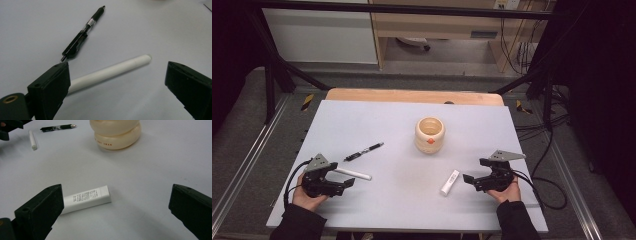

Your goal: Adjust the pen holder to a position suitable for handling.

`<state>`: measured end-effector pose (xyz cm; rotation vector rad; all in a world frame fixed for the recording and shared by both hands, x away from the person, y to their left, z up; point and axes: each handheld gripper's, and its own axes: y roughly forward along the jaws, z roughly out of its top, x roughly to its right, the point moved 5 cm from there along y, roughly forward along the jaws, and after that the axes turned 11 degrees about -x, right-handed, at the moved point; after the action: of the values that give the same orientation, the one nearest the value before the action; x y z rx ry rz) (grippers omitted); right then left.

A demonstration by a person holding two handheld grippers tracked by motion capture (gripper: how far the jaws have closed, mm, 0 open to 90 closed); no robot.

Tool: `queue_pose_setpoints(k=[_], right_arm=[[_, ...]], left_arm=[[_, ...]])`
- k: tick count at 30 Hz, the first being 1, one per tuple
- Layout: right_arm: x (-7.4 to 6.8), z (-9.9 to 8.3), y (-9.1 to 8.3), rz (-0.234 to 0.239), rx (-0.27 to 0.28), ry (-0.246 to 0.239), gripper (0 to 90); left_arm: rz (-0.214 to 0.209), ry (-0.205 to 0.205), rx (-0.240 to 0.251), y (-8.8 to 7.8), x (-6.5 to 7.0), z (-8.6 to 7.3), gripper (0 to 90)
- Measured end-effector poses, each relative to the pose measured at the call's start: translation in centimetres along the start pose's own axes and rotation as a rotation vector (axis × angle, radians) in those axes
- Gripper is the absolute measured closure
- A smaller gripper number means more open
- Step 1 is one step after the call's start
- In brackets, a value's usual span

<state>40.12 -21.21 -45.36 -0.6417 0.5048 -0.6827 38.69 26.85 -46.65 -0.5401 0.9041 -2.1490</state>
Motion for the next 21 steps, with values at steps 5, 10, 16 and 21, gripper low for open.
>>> queue_pose_setpoints(k=[5,10,16,21], right_arm=[[-0.5,0.5,0.3,0.002,-0.016,-0.018,0.5],[-1.1,1.2,0.8,0.002,-0.035,-0.042,0.9],[-2.1,2.6,1.4,0.001,-0.054,-0.066,1.3],[-2.7,3.6,1.7,-0.007,-0.051,-0.085,1.6]], left_arm=[[0.0,-0.001,-0.003,0.1,0.0,0.0,6.3],[0.003,-0.001,-0.003,0.0,0.0,0.0,6.2],[0.002,-0.002,-0.005,0.0,0.1,0.0,6.3],[0.001,-0.002,-0.003,0.0,0.1,0.0,6.3]])
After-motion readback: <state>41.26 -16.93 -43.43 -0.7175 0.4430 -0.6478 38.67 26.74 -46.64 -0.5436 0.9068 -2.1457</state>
